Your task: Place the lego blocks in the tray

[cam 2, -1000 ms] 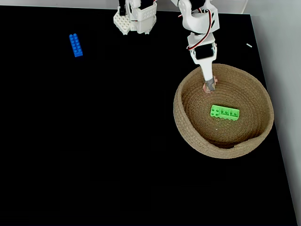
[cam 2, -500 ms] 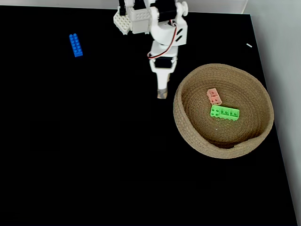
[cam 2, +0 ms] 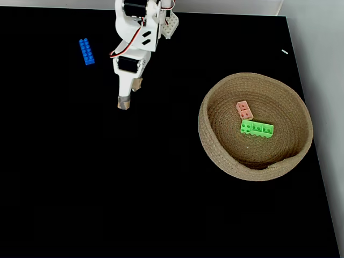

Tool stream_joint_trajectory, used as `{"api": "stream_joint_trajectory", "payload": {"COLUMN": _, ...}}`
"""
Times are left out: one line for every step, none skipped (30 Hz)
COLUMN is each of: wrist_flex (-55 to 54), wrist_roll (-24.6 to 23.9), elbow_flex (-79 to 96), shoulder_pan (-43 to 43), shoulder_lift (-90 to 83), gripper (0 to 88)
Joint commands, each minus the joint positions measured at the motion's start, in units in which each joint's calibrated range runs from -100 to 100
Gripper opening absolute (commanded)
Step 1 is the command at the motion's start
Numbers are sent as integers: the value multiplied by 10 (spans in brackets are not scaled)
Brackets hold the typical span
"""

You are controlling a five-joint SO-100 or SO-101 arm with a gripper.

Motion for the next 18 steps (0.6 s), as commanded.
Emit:
{"api": "stream_joint_trajectory", "payload": {"wrist_flex": 11, "wrist_roll": 34, "elbow_flex": -17, "shoulder_pan": 49, "shoulder_lift": -41, "gripper": 303}}
{"api": "stream_joint_trajectory", "payload": {"wrist_flex": 21, "wrist_roll": 37, "elbow_flex": -23, "shoulder_pan": 60, "shoulder_lift": -38, "gripper": 309}}
{"api": "stream_joint_trajectory", "payload": {"wrist_flex": 31, "wrist_roll": 37, "elbow_flex": -24, "shoulder_pan": 70, "shoulder_lift": -33, "gripper": 323}}
{"api": "stream_joint_trajectory", "payload": {"wrist_flex": 35, "wrist_roll": 29, "elbow_flex": -24, "shoulder_pan": 81, "shoulder_lift": -32, "gripper": 340}}
{"api": "stream_joint_trajectory", "payload": {"wrist_flex": 36, "wrist_roll": 15, "elbow_flex": -19, "shoulder_pan": 94, "shoulder_lift": -31, "gripper": 356}}
{"api": "stream_joint_trajectory", "payload": {"wrist_flex": 36, "wrist_roll": -1, "elbow_flex": -13, "shoulder_pan": 104, "shoulder_lift": -31, "gripper": 376}}
{"api": "stream_joint_trajectory", "payload": {"wrist_flex": 39, "wrist_roll": -21, "elbow_flex": -12, "shoulder_pan": 117, "shoulder_lift": -31, "gripper": 388}}
{"api": "stream_joint_trajectory", "payload": {"wrist_flex": 49, "wrist_roll": -48, "elbow_flex": -12, "shoulder_pan": 131, "shoulder_lift": -32, "gripper": 384}}
{"api": "stream_joint_trajectory", "payload": {"wrist_flex": 65, "wrist_roll": -73, "elbow_flex": -11, "shoulder_pan": 144, "shoulder_lift": -33, "gripper": 387}}
{"api": "stream_joint_trajectory", "payload": {"wrist_flex": 75, "wrist_roll": -90, "elbow_flex": -12, "shoulder_pan": 150, "shoulder_lift": -36, "gripper": 383}}
{"api": "stream_joint_trajectory", "payload": {"wrist_flex": 91, "wrist_roll": -103, "elbow_flex": -10, "shoulder_pan": 158, "shoulder_lift": -39, "gripper": 374}}
{"api": "stream_joint_trajectory", "payload": {"wrist_flex": 107, "wrist_roll": -111, "elbow_flex": -3, "shoulder_pan": 159, "shoulder_lift": -46, "gripper": 361}}
{"api": "stream_joint_trajectory", "payload": {"wrist_flex": 115, "wrist_roll": -121, "elbow_flex": 4, "shoulder_pan": 159, "shoulder_lift": -54, "gripper": 355}}
{"api": "stream_joint_trajectory", "payload": {"wrist_flex": 123, "wrist_roll": -133, "elbow_flex": 7, "shoulder_pan": 159, "shoulder_lift": -60, "gripper": 347}}
{"api": "stream_joint_trajectory", "payload": {"wrist_flex": 135, "wrist_roll": -145, "elbow_flex": 8, "shoulder_pan": 162, "shoulder_lift": -65, "gripper": 333}}
{"api": "stream_joint_trajectory", "payload": {"wrist_flex": 146, "wrist_roll": -156, "elbow_flex": 12, "shoulder_pan": 163, "shoulder_lift": -71, "gripper": 332}}
{"api": "stream_joint_trajectory", "payload": {"wrist_flex": 155, "wrist_roll": -168, "elbow_flex": 18, "shoulder_pan": 164, "shoulder_lift": -80, "gripper": 332}}
{"api": "stream_joint_trajectory", "payload": {"wrist_flex": 165, "wrist_roll": -174, "elbow_flex": 27, "shoulder_pan": 169, "shoulder_lift": -90, "gripper": 335}}
